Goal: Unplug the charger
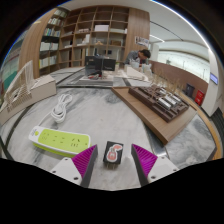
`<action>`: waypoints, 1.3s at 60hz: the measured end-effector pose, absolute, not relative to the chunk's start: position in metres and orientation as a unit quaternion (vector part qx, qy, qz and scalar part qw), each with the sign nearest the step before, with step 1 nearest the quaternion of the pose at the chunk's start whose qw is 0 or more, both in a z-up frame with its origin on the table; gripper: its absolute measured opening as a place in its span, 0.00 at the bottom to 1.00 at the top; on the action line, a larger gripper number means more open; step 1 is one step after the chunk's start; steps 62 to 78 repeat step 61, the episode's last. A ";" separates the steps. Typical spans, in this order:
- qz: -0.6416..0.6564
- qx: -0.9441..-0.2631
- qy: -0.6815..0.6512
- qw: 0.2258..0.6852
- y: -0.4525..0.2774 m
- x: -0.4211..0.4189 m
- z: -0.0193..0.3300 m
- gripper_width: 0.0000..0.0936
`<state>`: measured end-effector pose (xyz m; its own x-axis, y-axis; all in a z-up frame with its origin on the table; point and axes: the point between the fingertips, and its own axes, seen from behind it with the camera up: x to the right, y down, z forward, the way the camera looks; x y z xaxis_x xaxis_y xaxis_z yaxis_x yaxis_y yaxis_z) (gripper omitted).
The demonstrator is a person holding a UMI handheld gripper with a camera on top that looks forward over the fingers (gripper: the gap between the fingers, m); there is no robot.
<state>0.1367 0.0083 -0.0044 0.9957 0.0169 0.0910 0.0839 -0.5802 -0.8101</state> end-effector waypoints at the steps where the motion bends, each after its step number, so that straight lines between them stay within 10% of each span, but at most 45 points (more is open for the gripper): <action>1: -0.040 -0.888 -0.024 0.457 0.006 0.140 -0.003 0.76; 40: 0.083 -0.868 -0.076 0.484 -0.230 0.022 0.061 0.90; 78: 0.111 -0.849 -0.069 0.513 -0.236 0.029 0.087 0.89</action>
